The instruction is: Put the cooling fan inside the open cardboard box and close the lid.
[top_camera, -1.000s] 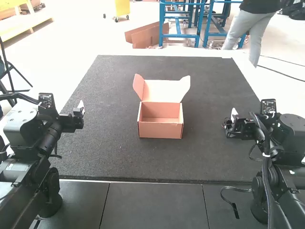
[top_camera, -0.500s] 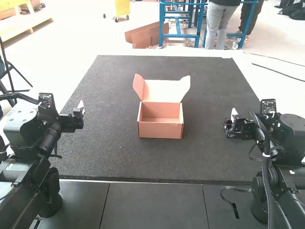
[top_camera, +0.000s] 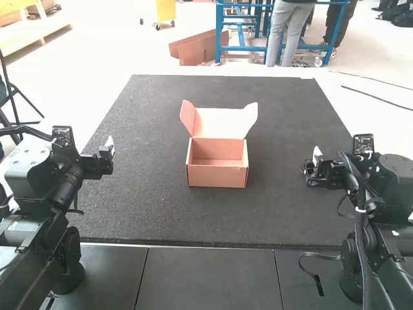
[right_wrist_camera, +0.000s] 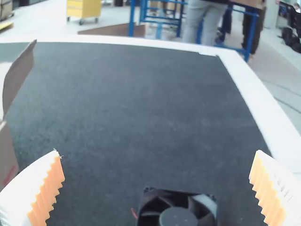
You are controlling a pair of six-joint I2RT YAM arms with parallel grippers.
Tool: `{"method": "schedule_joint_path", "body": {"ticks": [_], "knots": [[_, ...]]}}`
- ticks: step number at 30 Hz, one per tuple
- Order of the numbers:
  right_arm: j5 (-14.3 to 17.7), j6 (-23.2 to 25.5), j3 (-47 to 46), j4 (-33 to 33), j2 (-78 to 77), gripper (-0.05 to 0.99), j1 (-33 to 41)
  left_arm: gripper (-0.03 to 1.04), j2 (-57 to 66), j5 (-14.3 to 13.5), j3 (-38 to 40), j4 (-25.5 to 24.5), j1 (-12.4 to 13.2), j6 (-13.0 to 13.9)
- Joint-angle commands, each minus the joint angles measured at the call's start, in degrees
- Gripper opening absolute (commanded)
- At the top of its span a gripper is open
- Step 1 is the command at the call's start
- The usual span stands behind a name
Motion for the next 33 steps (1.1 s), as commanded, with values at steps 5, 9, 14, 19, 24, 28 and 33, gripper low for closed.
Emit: {"method": "schedule_joint_path", "body": {"ticks": [5,9,14,19,24,28,33], "knots": [[0.09,0.26,-0.25,-0.3,-0.67,0.91,0.18,0.96,-0.71,-0.61,-0.34,0.56,0.12,-0.5],[0.09,0.35,-0.25,-0.3,-0.67,0.91,0.09,0.96,-0.71,-0.61,-0.34,0.56,0.12,-0.5],[0.18,1.23,-0.25,-0.03,-0.67,0.91,0.01,0.97,-0.71,-0.52,-0.34,1.0,0.12,-0.5],[0.53,3.78,-0.25,5.5,-0.67,0.91,0.01,0.97,-0.71,-0.61,-0.34,4.51,0.12,-0.42],[3.79,4.65,-0.25,12.71,-0.67,0.91,-0.08,0.97,-0.71,-0.34,-0.34,10.75,0.12,-0.15],[5.37,5.09,0.98,15.7,-0.67,0.91,0.01,0.97,-0.71,0.01,0.1,14.71,0.39,-0.06],[5.63,5.18,4.14,15.44,0.83,0.91,0.01,0.97,-0.62,-0.08,2.56,14.8,-0.05,0.02]]}}
